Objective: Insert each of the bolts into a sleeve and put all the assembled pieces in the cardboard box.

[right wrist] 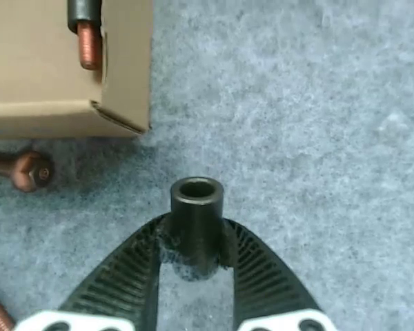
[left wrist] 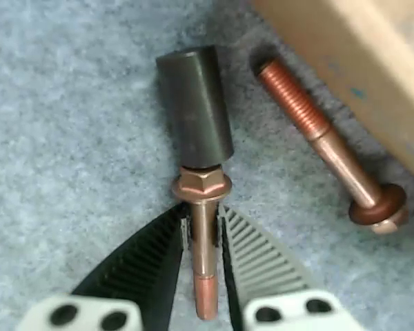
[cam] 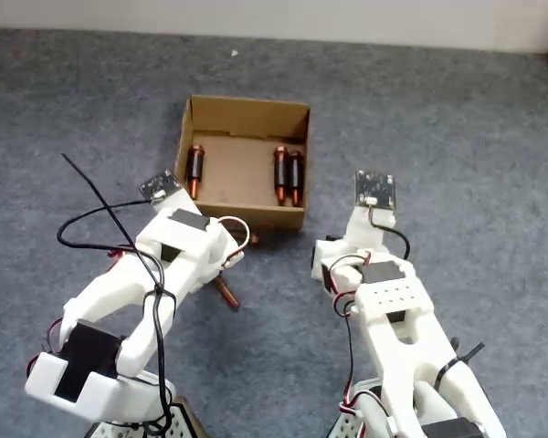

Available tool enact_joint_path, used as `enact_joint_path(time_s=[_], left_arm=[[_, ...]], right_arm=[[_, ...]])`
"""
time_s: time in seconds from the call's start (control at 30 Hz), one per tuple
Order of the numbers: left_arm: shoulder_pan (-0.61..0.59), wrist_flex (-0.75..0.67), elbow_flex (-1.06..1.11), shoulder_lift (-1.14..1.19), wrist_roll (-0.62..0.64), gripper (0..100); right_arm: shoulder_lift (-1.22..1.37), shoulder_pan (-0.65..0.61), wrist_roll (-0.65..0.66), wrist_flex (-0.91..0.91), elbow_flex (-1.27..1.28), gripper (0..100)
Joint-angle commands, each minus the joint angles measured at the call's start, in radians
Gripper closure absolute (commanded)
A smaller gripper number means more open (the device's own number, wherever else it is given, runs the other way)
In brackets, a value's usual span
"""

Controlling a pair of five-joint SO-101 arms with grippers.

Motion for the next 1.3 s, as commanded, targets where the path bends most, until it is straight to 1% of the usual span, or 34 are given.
enact_joint_path(time_s=[0.0,0.1,0.17,0.27,0.33,0.43,0.53,0.67,0.9,1.03,1.13,1.27], left_arm=[[-0.019,0.072,-0.018,-0.036,0.003,99],[-0.018,0.14,-0.024,-0.13,0.002,99],[-0.022,0.161,-0.016,-0.22,-0.04,99],[-0.028,0.138,0.061,-0.377,-0.075,99],[-0.028,0.109,0.127,-0.484,-0.083,99],[-0.027,0.049,0.211,-0.651,-0.189,99],[-0.028,0.015,0.286,-0.832,-0.276,100],[-0.027,-0.028,0.378,-1.059,-0.384,100],[-0.019,-0.035,0.489,-1.403,-0.531,100],[-0.018,-0.04,0.493,-1.558,-0.546,100],[-0.018,-0.084,0.495,-1.63,-0.546,100],[0.008,-0.135,0.495,-1.659,-0.546,100]], right_arm=[[-0.038,0.008,0.002,-0.015,-0.013,99.4],[-0.064,0.005,0.003,-0.013,-0.007,99.4],[-0.133,0.01,0.003,0.005,0.001,99.4],[-0.285,0.001,0.003,0.073,0.042,99.4],[-0.387,-0.015,0.003,0.087,0.079,99.4],[-0.507,-0.018,0.003,0.087,0.128,99.4],[-0.582,-0.047,0.014,0.085,0.176,99.4],[-0.67,-0.111,0.097,0.082,0.222,99.4],[-0.886,-0.176,0.107,0.082,0.305,99.4],[-1.038,-0.217,0.109,0.082,0.367,99.4],[-1.153,-0.272,0.115,0.082,0.424,99.4],[-1.29,-0.348,0.227,0.081,0.512,99.4]])
